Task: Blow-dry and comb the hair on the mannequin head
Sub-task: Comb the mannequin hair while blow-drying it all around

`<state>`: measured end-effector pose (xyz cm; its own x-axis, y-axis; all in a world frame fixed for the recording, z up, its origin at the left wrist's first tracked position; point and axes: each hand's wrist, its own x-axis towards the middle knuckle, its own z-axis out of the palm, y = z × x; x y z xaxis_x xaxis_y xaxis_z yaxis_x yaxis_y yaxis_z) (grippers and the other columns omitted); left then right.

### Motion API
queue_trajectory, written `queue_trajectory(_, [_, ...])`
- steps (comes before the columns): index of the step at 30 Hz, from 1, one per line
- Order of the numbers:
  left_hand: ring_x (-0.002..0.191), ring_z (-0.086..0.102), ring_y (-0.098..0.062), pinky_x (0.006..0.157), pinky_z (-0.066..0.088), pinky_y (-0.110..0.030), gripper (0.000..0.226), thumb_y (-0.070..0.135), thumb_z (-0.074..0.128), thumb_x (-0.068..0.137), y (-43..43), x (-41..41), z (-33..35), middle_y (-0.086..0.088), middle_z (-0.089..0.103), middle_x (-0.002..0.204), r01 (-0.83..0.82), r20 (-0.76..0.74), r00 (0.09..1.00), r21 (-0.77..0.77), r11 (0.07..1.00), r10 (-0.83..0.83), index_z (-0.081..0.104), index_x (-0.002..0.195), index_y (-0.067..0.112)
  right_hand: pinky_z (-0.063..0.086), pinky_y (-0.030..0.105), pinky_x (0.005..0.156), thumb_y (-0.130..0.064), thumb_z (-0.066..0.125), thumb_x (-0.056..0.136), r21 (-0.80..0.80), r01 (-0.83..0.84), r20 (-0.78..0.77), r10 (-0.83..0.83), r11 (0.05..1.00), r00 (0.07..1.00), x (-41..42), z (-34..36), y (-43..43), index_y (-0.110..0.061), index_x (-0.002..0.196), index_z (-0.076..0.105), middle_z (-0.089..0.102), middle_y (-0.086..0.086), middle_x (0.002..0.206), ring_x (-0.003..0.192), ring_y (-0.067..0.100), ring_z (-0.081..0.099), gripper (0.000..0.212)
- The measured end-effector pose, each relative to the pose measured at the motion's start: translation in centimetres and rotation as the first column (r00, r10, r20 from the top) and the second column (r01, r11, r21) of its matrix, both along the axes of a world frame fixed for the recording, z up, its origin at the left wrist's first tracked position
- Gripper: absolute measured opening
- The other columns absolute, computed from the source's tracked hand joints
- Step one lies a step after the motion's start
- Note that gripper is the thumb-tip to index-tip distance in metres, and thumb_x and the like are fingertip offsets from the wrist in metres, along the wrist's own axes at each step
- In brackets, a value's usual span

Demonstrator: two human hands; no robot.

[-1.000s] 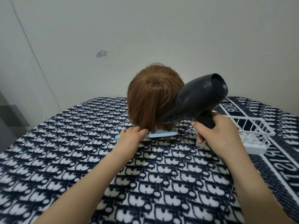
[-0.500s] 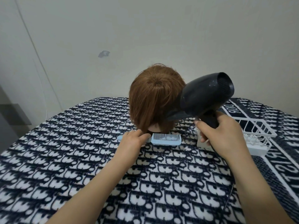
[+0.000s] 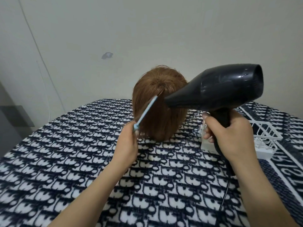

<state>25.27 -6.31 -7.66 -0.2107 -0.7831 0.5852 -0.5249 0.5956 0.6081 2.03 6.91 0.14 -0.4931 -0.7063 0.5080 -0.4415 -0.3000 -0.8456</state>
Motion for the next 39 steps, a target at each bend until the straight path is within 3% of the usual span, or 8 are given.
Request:
queue_trajectory(3, [0.069,0.05,-0.008,0.057,0.04,-0.027,0.011,0.024,0.037,0.102,0.4,-0.2,0.0,0.004,0.055,0.085,-0.041,-0.147,0.988,0.087,0.995,0.053,0.044,0.11,0.024,0.052,0.029,0.05,-0.027,0.07,0.09,0.011,-0.013,-0.018,0.013,1.0,1.0,0.1,0.1,0.1,-0.023,0.082,0.064,0.07,0.004,0.06,0.048,0.015,0.067,0.011])
queue_trajectory(7, [0.066,0.052,-0.017,0.067,0.048,-0.042,0.012,0.023,0.036,0.103,1.2,-1.5,1.6,-0.001,0.054,0.078,0.032,-0.377,0.919,0.355,0.934,0.112,0.047,0.105,0.017,0.049,0.017,0.045,-0.021,0.071,0.092,0.027,-0.029,-0.064,0.031,0.999,0.997,1.1,0.0,-0.1,-0.026,0.082,0.062,0.07,-0.001,0.059,0.045,0.009,0.066,0.014])
queue_trajectory(14, [0.052,0.043,-0.015,0.052,0.045,-0.032,0.01,0.016,0.032,0.105,2.0,-3.2,5.7,-0.005,0.046,0.07,0.431,-0.831,0.519,0.457,0.778,0.2,0.04,0.102,0.011,0.049,0.016,0.045,-0.028,0.07,0.092,0.048,-0.04,-0.143,0.047,0.998,0.989,3.2,1.6,-1.4,-0.027,0.078,0.06,0.07,-0.008,0.06,0.044,0.008,0.066,0.017])
queue_trajectory(21, [0.053,0.042,-0.016,0.051,0.046,-0.03,0.012,0.016,0.032,0.104,1.5,-6.2,8.5,-0.005,0.043,0.069,0.541,-0.849,0.488,0.477,0.692,0.203,0.04,0.096,0.013,0.037,0.006,0.043,-0.038,0.067,0.091,0.037,0.059,-0.328,-0.044,0.998,0.944,4.6,5.9,-3.0,-0.027,0.075,0.057,0.061,-0.006,0.048,0.046,-0.005,0.062,0.022])
queue_trajectory(25, [0.06,0.047,-0.017,0.058,0.05,-0.033,0.015,0.02,0.034,0.104,0.1,-7.7,8.9,-0.006,0.046,0.074,0.518,-0.804,0.539,0.551,0.655,0.25,0.04,0.114,0.011,0.036,0.006,0.044,-0.038,0.065,0.091,0.054,0.103,-0.39,-0.074,0.993,0.918,5.5,7.1,-3.8,-0.027,0.074,0.055,0.063,-0.007,0.055,0.045,-0.008,0.061,0.023])
queue_trajectory(30, [0.06,0.057,-0.02,0.049,0.052,-0.032,0.017,0.022,0.035,0.103,-0.5,-9.0,7.1,-0.009,0.052,0.079,0.436,-0.698,0.632,0.68,0.589,0.338,0.036,0.118,0.015,0.04,0.02,0.046,-0.036,0.065,0.089,0.101,0.088,-0.424,-0.037,0.991,0.905,6.4,7.0,-4.3,-0.026,0.079,0.057,0.067,-0.006,0.062,0.042,0.001,0.063,0.016])
queue_trajectory(34, [0.066,0.054,-0.024,0.051,0.047,-0.037,0.024,0.018,0.034,0.104,-0.5,-9.1,4.8,-0.011,0.05,0.082,0.503,-0.654,0.629,0.754,0.423,0.42,0.038,0.127,0.013,0.045,0.025,0.049,-0.037,0.066,0.089,0.128,0.076,-0.417,-0.015,0.989,0.909,6.6,6.4,-4.5,-0.023,0.078,0.059,0.067,-0.004,0.058,0.041,0.003,0.064,0.019])
queue_trajectory(39, [0.067,0.053,-0.026,0.051,0.046,-0.038,0.015,0.022,0.034,0.104,-1.0,-8.9,2.3,-0.012,0.049,0.082,0.533,-0.644,0.609,0.764,0.362,0.462,0.037,0.117,0.015,0.048,0.027,0.048,-0.037,0.067,0.089,0.153,0.062,-0.405,0.005,0.986,0.914,6.3,5.5,-4.5,-0.023,0.078,0.06,0.067,-0.003,0.055,0.04,0.003,0.064,0.02])
